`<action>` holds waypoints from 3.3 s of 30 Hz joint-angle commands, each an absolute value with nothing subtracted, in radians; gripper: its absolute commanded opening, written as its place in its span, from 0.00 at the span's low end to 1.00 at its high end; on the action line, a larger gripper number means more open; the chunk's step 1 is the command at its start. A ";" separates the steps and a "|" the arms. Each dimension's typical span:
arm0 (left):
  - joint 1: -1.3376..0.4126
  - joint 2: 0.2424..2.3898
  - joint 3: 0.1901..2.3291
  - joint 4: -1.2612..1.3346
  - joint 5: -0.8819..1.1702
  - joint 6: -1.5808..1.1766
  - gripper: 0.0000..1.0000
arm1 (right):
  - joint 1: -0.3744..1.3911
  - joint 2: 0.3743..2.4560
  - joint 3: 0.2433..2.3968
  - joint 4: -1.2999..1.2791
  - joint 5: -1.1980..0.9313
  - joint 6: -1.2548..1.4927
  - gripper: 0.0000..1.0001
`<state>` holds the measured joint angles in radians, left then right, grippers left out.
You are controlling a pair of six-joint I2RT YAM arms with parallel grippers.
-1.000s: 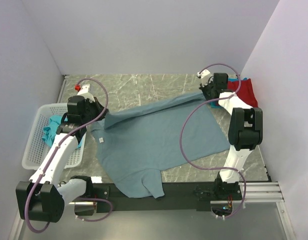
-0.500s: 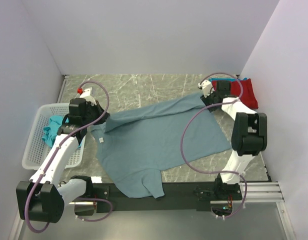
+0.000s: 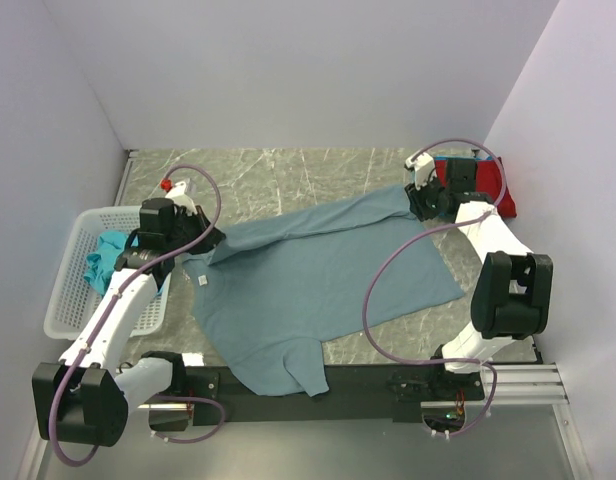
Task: Fold and stack the t-shirts
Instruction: Fold the tshirt
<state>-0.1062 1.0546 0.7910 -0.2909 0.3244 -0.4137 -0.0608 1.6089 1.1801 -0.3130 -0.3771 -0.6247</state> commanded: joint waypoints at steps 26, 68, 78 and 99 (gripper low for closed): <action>-0.182 1.040 0.762 -0.414 0.518 -0.448 0.03 | -0.103 1.566 1.149 -0.344 -0.491 -0.575 0.41; -0.265 1.839 1.221 -0.505 0.210 -0.342 0.47 | -0.170 1.543 1.132 -0.368 -0.615 -0.560 0.44; -0.267 1.842 1.207 -0.497 0.247 -0.344 0.28 | -0.183 1.542 1.134 -0.376 -0.635 -0.558 0.46; -0.319 1.786 1.173 -0.454 0.497 -0.348 0.01 | -0.201 1.534 1.140 -0.385 -0.646 -0.558 0.47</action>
